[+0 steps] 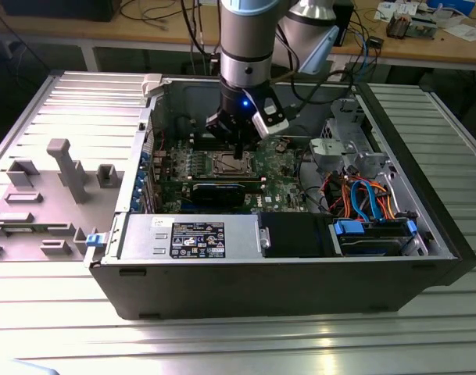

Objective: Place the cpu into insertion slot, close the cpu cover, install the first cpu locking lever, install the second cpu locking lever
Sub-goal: 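Install the second cpu locking lever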

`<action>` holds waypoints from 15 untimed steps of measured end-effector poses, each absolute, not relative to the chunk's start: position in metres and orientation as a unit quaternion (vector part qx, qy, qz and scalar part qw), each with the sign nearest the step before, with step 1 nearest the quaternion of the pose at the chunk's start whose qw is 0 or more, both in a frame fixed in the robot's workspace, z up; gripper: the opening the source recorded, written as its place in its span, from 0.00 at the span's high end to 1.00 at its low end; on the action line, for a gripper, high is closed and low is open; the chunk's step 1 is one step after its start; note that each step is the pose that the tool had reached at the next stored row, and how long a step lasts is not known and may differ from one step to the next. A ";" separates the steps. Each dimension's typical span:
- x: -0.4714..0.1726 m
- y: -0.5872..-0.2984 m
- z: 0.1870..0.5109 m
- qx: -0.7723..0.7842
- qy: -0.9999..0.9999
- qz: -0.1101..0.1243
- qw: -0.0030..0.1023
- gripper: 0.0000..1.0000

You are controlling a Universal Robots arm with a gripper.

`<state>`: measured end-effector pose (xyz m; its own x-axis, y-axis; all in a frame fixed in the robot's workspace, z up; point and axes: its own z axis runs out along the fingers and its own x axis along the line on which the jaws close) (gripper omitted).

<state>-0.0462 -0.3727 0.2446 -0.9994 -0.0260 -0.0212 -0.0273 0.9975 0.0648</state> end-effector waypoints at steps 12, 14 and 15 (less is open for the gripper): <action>-0.058 -0.395 0.241 -0.013 0.999 0.033 -0.001 0.89; -0.065 -0.395 0.239 -0.013 0.999 0.033 -0.001 0.89; -0.067 -0.395 0.236 -0.013 0.999 0.033 -0.001 0.89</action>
<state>-0.0668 -0.3953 0.2364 -0.9997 -0.0258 0.0017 -0.0257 0.9975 0.0653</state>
